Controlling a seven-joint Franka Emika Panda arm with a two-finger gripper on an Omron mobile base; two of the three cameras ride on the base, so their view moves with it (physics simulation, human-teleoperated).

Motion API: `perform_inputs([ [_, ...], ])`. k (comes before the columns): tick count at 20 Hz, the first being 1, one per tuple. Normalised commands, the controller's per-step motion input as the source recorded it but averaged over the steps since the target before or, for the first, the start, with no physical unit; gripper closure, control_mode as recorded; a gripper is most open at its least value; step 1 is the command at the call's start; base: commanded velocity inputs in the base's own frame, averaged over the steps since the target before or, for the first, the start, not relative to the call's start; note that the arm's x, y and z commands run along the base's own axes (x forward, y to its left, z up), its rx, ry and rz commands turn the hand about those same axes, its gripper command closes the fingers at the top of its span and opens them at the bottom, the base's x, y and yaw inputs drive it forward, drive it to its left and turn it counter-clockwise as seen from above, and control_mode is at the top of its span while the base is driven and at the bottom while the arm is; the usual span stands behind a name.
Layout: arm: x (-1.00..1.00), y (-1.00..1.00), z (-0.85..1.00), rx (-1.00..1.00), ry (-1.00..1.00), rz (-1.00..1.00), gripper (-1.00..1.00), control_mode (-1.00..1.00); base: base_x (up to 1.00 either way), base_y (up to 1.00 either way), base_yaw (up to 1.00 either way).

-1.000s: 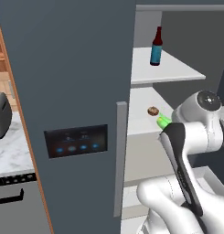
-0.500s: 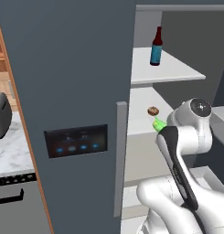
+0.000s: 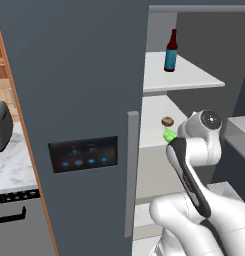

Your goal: Place the beer on the top shelf of the fridge to keep it out of children's reach, and place the corn and mushroom on lower shelves for easy access.

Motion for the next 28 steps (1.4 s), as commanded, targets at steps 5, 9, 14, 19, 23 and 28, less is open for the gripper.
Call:
perform_inputs([
  [5,0.47,-0.08,-0.04,-0.01,0.03,0.00,1.00,-1.00,0.00,0.00,0.00],
  [9,0.41,-0.09,-0.04,0.00,0.01,0.01,1.00,-1.00,0.00,0.00,0.00],
  [14,0.39,-0.04,-0.07,0.00,0.00,0.01,1.00,-1.00,0.00,0.00,0.00],
  [19,0.33,-0.03,-0.14,0.00,0.00,0.01,1.00,-1.00,0.00,0.00,0.00],
  [23,0.31,-0.01,-0.25,-0.01,0.00,0.00,1.00,-1.00,0.00,0.00,0.00],
  [28,0.33,0.00,-0.35,-0.02,0.00,0.00,1.00,-1.00,0.00,0.00,0.00],
])
